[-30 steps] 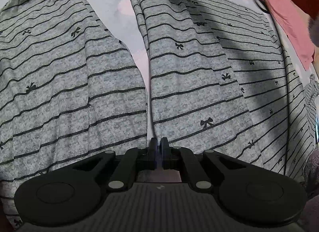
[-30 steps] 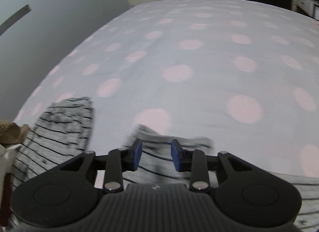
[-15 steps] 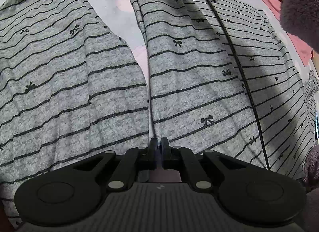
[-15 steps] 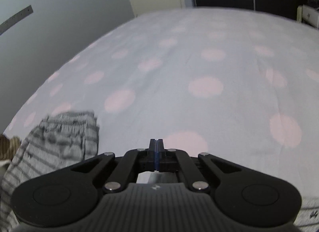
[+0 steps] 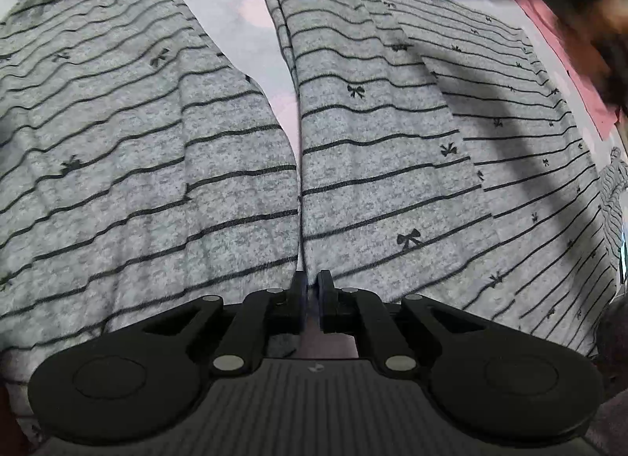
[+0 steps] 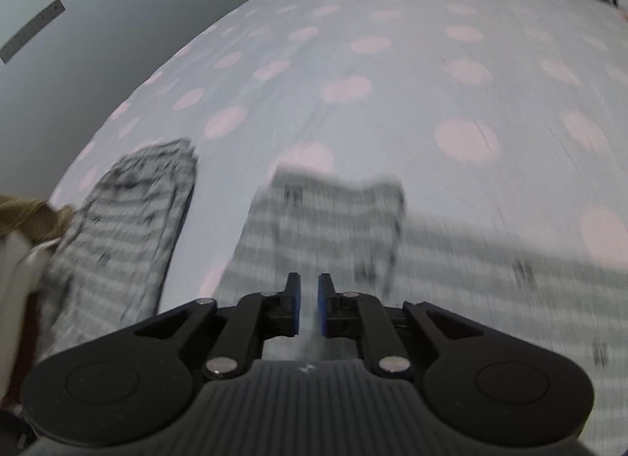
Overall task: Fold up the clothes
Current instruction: 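Open the right gripper while the left gripper keeps holding the folded edge, then open the left gripper and lift both grippers above the folded shirt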
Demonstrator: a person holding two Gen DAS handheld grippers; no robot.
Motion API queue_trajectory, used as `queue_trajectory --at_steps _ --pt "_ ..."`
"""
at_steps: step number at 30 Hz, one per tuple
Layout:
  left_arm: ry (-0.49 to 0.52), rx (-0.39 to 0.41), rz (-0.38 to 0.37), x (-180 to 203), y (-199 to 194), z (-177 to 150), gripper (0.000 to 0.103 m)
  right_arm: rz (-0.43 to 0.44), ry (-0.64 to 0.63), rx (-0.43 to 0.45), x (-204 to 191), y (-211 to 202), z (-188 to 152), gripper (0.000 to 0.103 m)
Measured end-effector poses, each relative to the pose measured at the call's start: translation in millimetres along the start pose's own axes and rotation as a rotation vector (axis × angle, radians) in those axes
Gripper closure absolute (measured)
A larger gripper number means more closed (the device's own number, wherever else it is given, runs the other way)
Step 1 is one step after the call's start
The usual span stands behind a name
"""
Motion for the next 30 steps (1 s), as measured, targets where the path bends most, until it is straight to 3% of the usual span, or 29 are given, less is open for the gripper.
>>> queue_trajectory --at_steps 3,9,13,16,21,25,28,30 --pt "0.027 0.032 0.059 10 -21 -2 0.100 0.051 0.023 0.007 -6 -47 -54 0.077" --pt "0.094 0.050 0.076 53 -65 -30 0.100 0.076 0.053 0.003 -31 -128 -183 0.074" --pt "0.159 0.084 0.063 99 -78 -45 0.095 0.038 0.089 -0.020 -30 -167 -261 0.070" --pt "0.178 0.128 0.060 128 -87 -52 0.090 -0.004 0.118 -0.035 -11 -196 -297 0.064" --pt "0.168 0.219 0.060 167 -93 -50 0.089 -0.165 0.181 -0.003 55 -262 -319 0.059" --pt "0.182 0.260 0.082 188 -85 -43 0.088 -0.358 0.292 0.046 140 -327 -332 0.059" --pt "0.181 0.266 0.091 196 -75 -38 0.088 -0.507 0.440 0.115 214 -381 -357 0.059" --pt "0.179 0.251 0.103 197 -67 -35 0.088 -0.561 0.579 0.198 261 -415 -378 0.060"
Point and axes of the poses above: each gripper's, at about its wrist camera, not at the fingertips, and y roughly the way its jaws point, x to its right, z to its top, the point moved 2 cm from there along y, roughly the way its jaws point, and after that the axes turned 5 degrees about -y, right-handed, at the moved point
